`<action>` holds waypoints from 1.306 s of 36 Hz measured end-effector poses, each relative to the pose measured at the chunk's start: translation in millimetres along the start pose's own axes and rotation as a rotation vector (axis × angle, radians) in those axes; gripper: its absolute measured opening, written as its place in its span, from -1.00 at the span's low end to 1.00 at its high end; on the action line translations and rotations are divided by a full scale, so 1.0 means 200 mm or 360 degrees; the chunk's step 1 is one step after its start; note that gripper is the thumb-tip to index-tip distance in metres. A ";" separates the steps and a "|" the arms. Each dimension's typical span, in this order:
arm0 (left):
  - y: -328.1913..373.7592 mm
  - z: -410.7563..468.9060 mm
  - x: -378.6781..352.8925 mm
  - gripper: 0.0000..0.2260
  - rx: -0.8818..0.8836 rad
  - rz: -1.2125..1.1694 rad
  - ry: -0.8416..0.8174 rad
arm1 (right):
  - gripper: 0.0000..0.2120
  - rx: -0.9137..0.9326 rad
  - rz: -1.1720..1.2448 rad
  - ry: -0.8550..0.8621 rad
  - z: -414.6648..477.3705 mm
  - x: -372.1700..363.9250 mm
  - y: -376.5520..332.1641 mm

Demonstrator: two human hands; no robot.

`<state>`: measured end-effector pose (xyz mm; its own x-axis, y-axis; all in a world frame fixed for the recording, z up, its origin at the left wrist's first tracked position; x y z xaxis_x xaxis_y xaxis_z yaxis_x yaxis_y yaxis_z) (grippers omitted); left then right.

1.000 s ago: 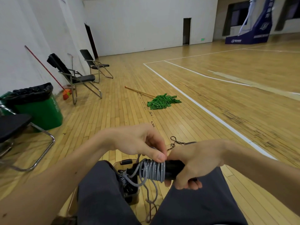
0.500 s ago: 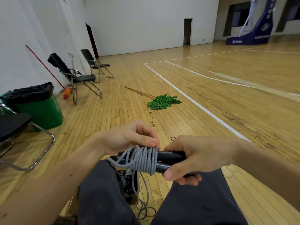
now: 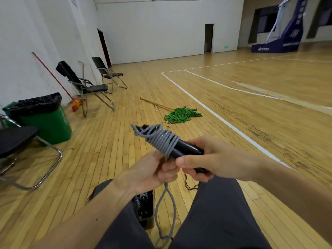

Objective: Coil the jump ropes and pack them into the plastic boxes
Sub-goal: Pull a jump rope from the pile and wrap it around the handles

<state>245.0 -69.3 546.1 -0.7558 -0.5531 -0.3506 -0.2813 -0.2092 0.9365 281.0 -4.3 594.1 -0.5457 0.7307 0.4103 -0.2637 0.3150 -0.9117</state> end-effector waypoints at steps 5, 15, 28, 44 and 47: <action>-0.02 -0.02 0.07 -0.71 0.0073 0.0195 0.0336 | -0.74 -0.0100 0.0003 0.0215 0.01 0.09 0.09; -0.10 -0.06 0.08 -0.65 0.0322 0.1128 0.0504 | -0.85 -0.0378 -0.0338 0.0603 0.01 0.27 0.29; 0.23 -0.04 -0.07 -0.73 0.0146 0.2968 0.0397 | -0.85 -0.0624 -0.0733 0.0508 0.05 0.23 0.37; 0.41 0.09 -0.14 -0.68 0.0086 0.2858 -0.0083 | -0.81 -0.0720 -0.0917 -0.0078 -0.01 -0.03 0.23; 0.39 0.10 -0.11 -0.67 0.0103 0.2693 -0.0090 | -0.80 -0.0736 -0.0919 -0.0122 -0.03 -0.03 0.23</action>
<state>227.9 -58.2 627.7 -0.2315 -0.0783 0.9697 0.7842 0.5748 0.2337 277.1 8.9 549.6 -0.4801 0.3324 0.8118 -0.1732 0.8713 -0.4592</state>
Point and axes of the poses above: each hand's wrist, its own z-axis towards the middle knuckle, its own x-axis out of the back of the hand, y = z × x, the point moved 9 cm from there along z, towards the middle knuckle, and after that the axes turned 3 degrees about -z, right-handed, at the moved point
